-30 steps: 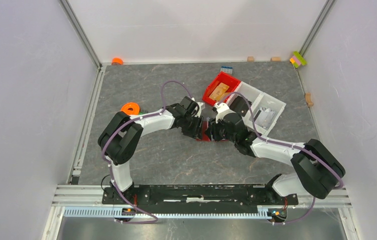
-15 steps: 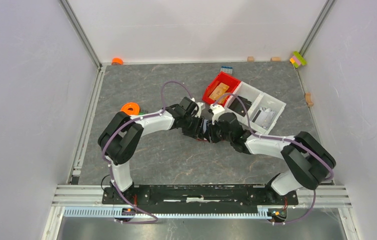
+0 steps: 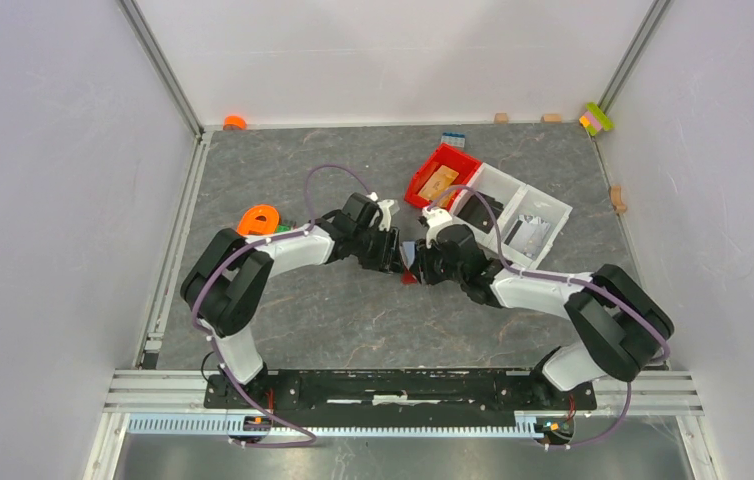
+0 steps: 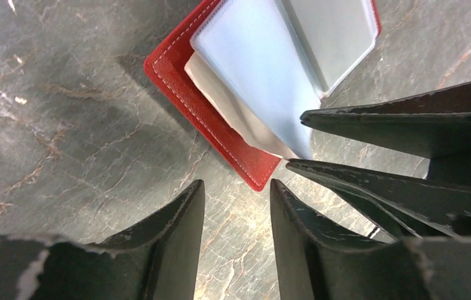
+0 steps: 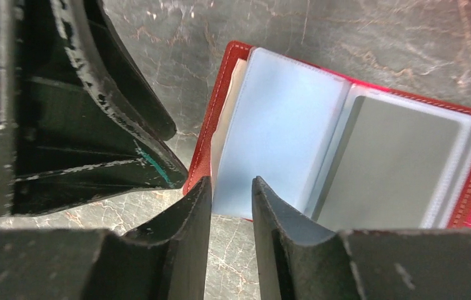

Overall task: Take the credit cards out of the card holder
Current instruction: Open the card holder at the center of the board.

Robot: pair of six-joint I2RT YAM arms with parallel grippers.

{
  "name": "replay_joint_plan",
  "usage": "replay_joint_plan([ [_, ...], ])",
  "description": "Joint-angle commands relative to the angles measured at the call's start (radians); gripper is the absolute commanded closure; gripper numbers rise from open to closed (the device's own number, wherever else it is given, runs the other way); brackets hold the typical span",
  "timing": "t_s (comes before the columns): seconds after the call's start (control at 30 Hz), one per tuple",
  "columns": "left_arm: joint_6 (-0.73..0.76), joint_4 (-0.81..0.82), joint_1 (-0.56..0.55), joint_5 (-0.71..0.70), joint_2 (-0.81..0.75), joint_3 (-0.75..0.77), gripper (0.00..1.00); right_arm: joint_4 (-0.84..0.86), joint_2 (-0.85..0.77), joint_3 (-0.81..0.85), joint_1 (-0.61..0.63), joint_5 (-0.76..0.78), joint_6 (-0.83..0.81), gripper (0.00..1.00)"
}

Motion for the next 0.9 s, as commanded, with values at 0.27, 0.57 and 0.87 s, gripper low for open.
replay_joint_plan([
  [0.27, -0.073, 0.156, 0.016, 0.109, -0.035, -0.039, 0.39, -0.017, -0.099, -0.018, -0.016, 0.168, 0.009, 0.63],
  [0.57, -0.103, 0.248, 0.019, 0.112, -0.021, -0.067, 0.28, -0.076, -0.046, 0.019, -0.022, 0.204, 0.017, 0.76],
  [0.87, -0.110, 0.235, 0.032, 0.155, 0.076, -0.020, 0.30, -0.097, 0.031, 0.062, -0.022, 0.141, 0.015, 0.89],
])
